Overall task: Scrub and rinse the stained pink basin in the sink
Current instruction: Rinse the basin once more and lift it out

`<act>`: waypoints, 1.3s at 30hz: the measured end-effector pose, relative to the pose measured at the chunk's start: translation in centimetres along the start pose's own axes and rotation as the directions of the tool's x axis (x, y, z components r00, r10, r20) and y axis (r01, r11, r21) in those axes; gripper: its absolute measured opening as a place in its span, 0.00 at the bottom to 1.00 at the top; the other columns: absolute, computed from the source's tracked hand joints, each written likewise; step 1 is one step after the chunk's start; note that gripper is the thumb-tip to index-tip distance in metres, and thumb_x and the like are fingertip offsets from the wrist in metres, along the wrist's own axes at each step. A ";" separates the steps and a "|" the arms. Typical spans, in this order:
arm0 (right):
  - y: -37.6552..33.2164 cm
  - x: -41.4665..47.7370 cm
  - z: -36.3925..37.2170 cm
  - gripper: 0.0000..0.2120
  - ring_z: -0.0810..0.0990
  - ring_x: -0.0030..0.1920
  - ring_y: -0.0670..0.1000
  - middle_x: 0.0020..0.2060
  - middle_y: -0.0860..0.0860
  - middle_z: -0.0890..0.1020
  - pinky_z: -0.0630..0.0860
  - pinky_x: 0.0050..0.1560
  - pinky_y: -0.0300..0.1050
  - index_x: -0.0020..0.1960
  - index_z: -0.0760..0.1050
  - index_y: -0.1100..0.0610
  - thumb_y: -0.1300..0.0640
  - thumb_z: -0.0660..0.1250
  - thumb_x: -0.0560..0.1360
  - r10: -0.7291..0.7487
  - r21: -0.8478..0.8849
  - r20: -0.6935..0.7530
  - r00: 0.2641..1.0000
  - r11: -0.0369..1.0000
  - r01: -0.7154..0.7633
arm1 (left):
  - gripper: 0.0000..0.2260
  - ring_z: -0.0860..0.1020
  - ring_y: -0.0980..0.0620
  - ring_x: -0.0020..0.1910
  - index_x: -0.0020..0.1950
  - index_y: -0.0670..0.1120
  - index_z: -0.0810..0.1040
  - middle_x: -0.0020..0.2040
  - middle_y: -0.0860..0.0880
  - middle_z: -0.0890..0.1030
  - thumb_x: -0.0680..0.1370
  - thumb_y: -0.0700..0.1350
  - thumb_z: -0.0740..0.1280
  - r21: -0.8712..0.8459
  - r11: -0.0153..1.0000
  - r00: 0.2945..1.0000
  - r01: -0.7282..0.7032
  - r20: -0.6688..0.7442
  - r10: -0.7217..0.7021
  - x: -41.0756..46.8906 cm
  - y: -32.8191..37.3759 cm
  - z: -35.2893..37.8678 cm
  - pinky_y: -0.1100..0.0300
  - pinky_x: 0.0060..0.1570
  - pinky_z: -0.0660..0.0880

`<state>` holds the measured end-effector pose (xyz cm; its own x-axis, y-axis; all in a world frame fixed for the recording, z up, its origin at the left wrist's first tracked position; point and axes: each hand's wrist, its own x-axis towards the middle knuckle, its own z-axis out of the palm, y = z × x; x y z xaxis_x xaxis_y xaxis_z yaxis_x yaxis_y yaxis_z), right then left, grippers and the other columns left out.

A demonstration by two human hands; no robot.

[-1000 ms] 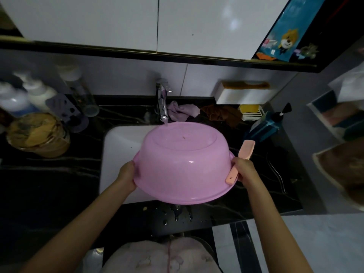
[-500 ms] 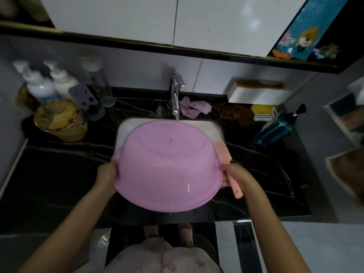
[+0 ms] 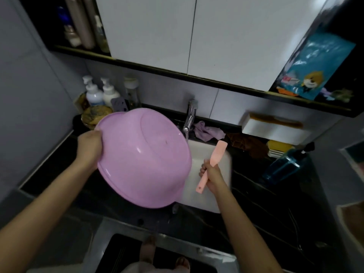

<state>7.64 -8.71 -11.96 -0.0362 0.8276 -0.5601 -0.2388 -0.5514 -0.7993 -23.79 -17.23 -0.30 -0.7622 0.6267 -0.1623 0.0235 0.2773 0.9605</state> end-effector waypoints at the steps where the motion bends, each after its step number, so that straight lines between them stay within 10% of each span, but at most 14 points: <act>1: 0.0 0.9 0.9 0.10 0.67 0.22 0.43 0.30 0.51 0.66 0.67 0.22 0.35 0.41 0.65 0.54 0.65 0.58 0.79 -0.007 0.034 0.022 1.000 0.999 0.007 | 0.15 0.64 0.53 0.34 0.31 0.46 0.66 0.32 0.49 0.67 0.78 0.39 0.58 0.042 0.997 0.998 -0.060 -0.020 0.061 -0.5 0.5 0.1 0.58 0.31 0.59; 9: -0.6 7.6 6.5 0.07 0.67 0.19 0.41 0.36 0.53 0.78 0.61 0.18 0.31 0.43 0.72 0.57 0.67 0.64 0.76 -0.026 0.194 -0.016 1.000 0.981 0.028 | 0.15 0.62 0.55 0.28 0.35 0.42 0.67 0.29 0.51 0.66 0.82 0.43 0.57 0.281 0.854 0.891 -0.438 0.008 0.455 -1.1 3.6 0.5 0.69 0.24 0.61; 13: -0.3 9.8 8.9 0.11 0.62 0.15 0.41 0.18 0.46 0.71 0.56 0.16 0.31 0.36 0.71 0.56 0.59 0.67 0.76 0.023 0.267 -0.050 0.998 0.964 -0.008 | 0.11 0.66 0.60 0.30 0.41 0.42 0.70 0.32 0.54 0.69 0.82 0.44 0.57 0.326 0.791 0.844 -0.518 0.042 0.535 -0.9 3.6 0.6 0.71 0.26 0.63; 26: 0.4 10.4 12.0 0.20 0.61 0.14 0.44 0.17 0.46 0.67 0.57 0.19 0.30 0.31 0.65 0.54 0.45 0.64 0.76 0.108 0.426 -0.124 0.986 0.904 -0.045 | 0.14 0.68 0.56 0.31 0.37 0.47 0.68 0.33 0.51 0.70 0.82 0.47 0.56 0.114 0.968 0.961 -0.225 -0.140 0.240 0.7 2.6 1.8 0.61 0.32 0.65; 32: -0.2 10.5 10.6 0.12 0.62 0.15 0.42 0.18 0.47 0.68 0.58 0.17 0.31 0.38 0.70 0.57 0.57 0.59 0.80 0.086 0.302 -0.018 0.996 0.950 -0.077 | 0.15 0.69 0.54 0.32 0.37 0.46 0.71 0.33 0.49 0.70 0.82 0.48 0.55 -0.007 0.990 0.984 -0.139 -0.113 0.138 0.5 2.1 3.2 0.62 0.32 0.66; 39: -0.8 8.7 5.6 0.17 0.58 0.13 0.41 0.14 0.46 0.63 0.51 0.14 0.29 0.33 0.64 0.55 0.51 0.59 0.80 0.177 0.182 0.098 0.979 0.964 -0.193 | 0.17 0.78 0.53 0.47 0.54 0.45 0.74 0.48 0.51 0.78 0.70 0.47 0.75 0.056 0.962 0.962 -0.269 0.064 0.265 -0.9 3.3 2.8 0.61 0.46 0.76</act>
<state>2.07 -0.50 -15.00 -0.1728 0.7228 -0.6691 -0.3997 -0.6723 -0.6231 -21.21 -14.80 2.42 -0.6855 0.7232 0.0839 0.2632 0.1388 0.9547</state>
